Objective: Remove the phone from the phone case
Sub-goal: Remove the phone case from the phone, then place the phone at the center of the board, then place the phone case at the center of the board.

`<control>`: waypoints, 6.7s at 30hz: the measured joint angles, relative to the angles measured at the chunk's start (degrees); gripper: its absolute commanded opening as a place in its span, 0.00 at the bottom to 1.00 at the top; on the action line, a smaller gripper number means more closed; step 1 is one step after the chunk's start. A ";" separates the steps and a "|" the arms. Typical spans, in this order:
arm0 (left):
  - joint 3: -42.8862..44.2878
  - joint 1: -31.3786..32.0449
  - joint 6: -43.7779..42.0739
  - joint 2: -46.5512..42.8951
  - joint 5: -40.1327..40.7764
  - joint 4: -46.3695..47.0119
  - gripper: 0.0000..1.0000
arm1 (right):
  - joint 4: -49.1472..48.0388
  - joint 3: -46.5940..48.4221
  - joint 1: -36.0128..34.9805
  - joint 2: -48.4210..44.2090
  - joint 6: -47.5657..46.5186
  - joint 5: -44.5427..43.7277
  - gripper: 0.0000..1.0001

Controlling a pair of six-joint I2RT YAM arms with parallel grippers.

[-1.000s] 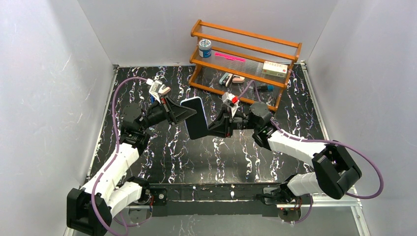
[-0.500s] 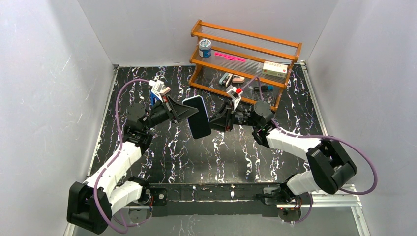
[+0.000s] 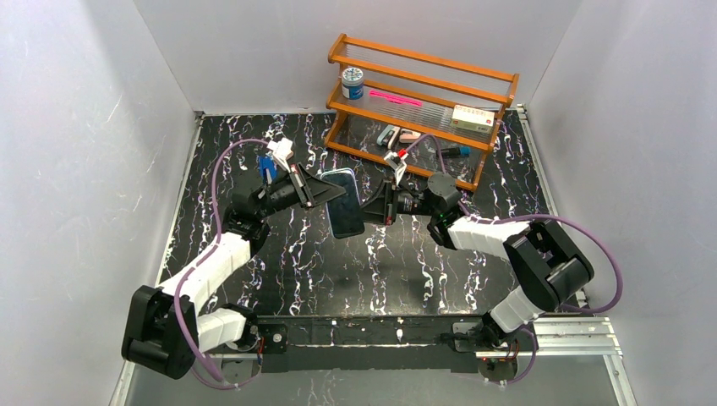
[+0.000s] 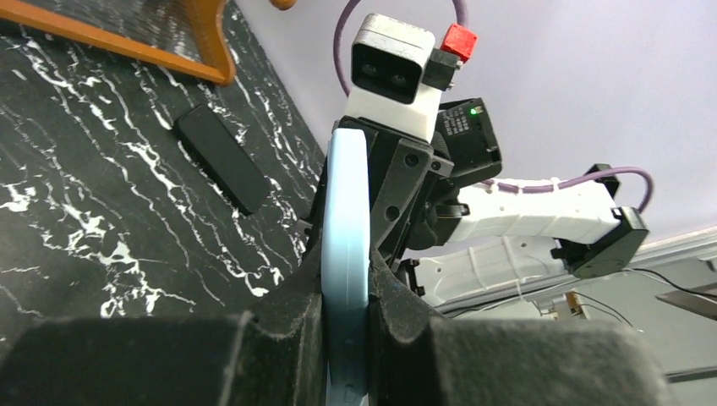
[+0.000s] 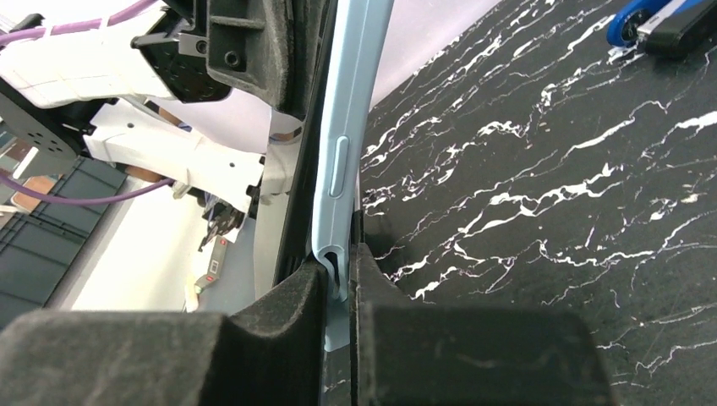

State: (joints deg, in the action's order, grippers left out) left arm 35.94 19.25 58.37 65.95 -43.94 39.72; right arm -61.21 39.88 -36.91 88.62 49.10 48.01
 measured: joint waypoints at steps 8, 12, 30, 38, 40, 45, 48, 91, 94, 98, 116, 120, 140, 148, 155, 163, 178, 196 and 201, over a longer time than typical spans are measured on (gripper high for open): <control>6.78 1.27 -11.30 0.72 8.50 -18.45 0.56 | 2.75 0.09 -0.09 0.48 0.04 -2.82 0.01; 8.44 1.68 -15.63 1.51 14.95 -25.99 0.64 | 5.22 0.17 -1.01 0.48 -0.17 -4.13 0.01; 12.52 10.51 -26.62 -0.44 36.57 -45.38 0.81 | 25.27 1.73 -1.86 0.48 -0.94 -16.00 0.01; 16.50 20.96 -30.95 -0.33 49.11 -51.36 0.80 | 33.16 2.03 -2.23 0.46 -1.03 -22.73 0.01; 18.29 24.48 -31.89 0.85 52.83 -52.61 0.80 | 34.49 2.03 -2.27 0.42 -0.98 -24.02 0.01; 22.51 32.46 -33.68 6.01 62.10 -55.47 0.77 | 36.70 2.03 -2.40 0.04 -0.55 -26.73 0.01; 23.71 36.02 -34.49 9.09 67.01 -57.40 0.73 | 37.48 2.03 -2.49 -0.07 -0.02 -27.32 0.01; 30.95 50.34 -38.88 30.47 102.47 -67.87 0.00 | 37.16 2.14 -3.43 0.02 6.91 -28.74 0.01; 30.97 50.99 -38.51 30.47 103.32 -68.74 0.00 | 37.11 2.14 -3.69 0.26 8.28 -28.83 0.01; 30.99 52.68 -37.38 30.82 104.96 -70.62 0.00 | 37.48 2.14 -4.15 0.46 9.84 -28.83 0.01; 35.34 60.87 -27.43 33.68 107.78 -84.02 0.00 | 40.09 3.85 -0.28 5.01 10.62 -39.47 0.01; 34.69 58.58 -27.80 30.16 107.36 -83.69 0.00 | 39.69 3.85 1.73 5.03 9.90 -40.41 0.01; 26.05 38.80 -49.11 32.13 103.08 -62.01 0.00 | 38.23 0.57 6.91 4.94 4.57 -35.17 0.01; 27.50 36.15 -51.98 39.71 103.45 -59.80 0.04 | 37.92 0.57 6.91 4.94 2.97 -32.72 0.01; 29.70 34.73 -52.89 42.49 103.25 -57.92 0.17 | 38.29 0.57 6.91 4.94 1.60 -32.04 0.01; 29.81 34.21 -52.52 44.15 100.21 -57.94 0.31 | 38.71 0.55 6.91 4.94 0.90 -30.60 0.01; 29.90 32.61 -49.81 44.15 95.17 -58.23 0.64 | 41.29 0.57 6.91 4.81 -1.38 -29.33 0.01; 30.05 24.52 -43.15 25.83 81.31 -60.65 0.98 | 44.17 8.04 6.91 9.11 -2.75 -26.43 0.01; 30.05 21.31 -41.72 15.87 78.86 -63.14 0.98 | 43.58 10.67 6.88 13.27 -1.07 -25.20 0.01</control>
State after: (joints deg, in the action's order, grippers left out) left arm 66.00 40.56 16.64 81.82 34.92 -23.42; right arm -17.63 50.54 -30.02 101.89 48.03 22.81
